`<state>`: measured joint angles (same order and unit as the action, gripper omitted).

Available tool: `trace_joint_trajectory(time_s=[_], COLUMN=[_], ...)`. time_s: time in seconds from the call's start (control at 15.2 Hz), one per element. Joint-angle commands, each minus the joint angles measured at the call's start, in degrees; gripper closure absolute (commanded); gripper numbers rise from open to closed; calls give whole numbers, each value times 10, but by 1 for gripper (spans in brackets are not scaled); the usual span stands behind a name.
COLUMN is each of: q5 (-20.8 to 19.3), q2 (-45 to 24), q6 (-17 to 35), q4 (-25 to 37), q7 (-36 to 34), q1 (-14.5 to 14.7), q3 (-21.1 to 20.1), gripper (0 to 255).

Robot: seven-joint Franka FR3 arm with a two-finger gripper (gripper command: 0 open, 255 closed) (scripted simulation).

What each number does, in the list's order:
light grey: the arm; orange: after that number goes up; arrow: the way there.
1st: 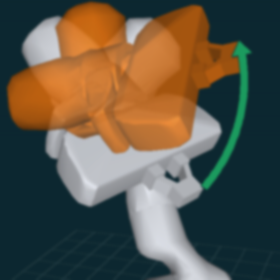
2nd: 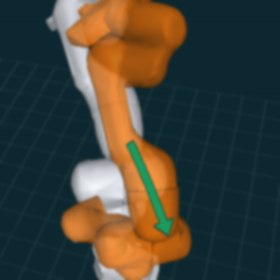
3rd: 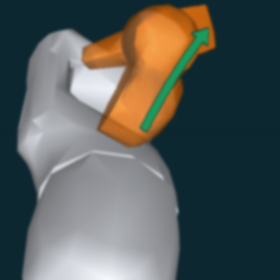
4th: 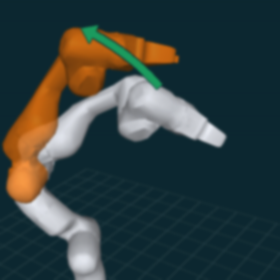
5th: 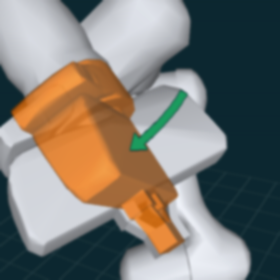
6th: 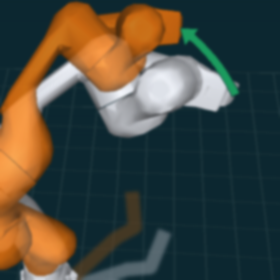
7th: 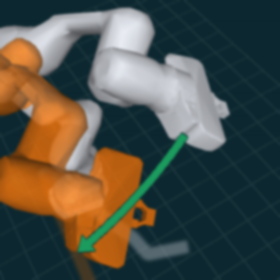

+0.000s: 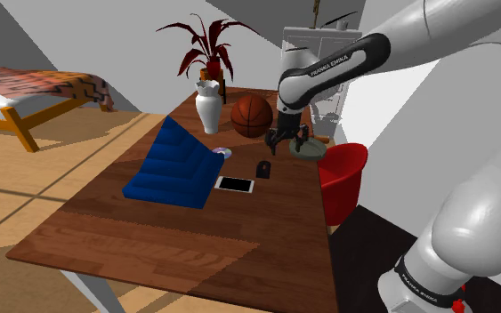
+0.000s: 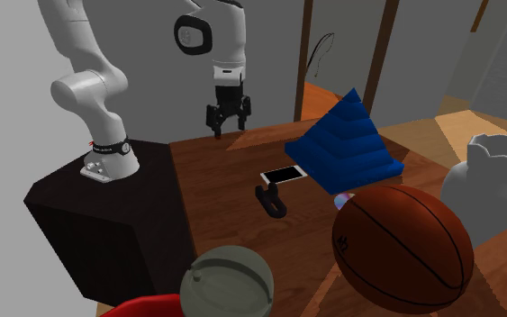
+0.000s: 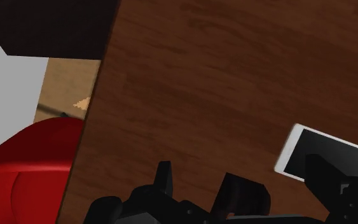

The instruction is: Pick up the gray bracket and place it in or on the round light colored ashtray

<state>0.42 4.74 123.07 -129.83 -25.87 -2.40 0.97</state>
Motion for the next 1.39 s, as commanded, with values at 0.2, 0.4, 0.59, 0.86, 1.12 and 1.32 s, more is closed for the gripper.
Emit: trace_joint_trajectory(time_s=[0.2,0.4,0.59,0.86,1.12,1.32], q5=[-6,-8,-9,-7,-5,-4], q2=[-116,-182,-248,-338,-389,-403], q6=[43,60,71,75,84,100], q4=[72,122,177,261,303,301], q7=[-34,-53,-71,-92,-101,-101], q1=[-6,-8,-10,-13,-16,-17], q3=[5,10,16,24,28,27], gripper=[0,0,0,0,0,0])
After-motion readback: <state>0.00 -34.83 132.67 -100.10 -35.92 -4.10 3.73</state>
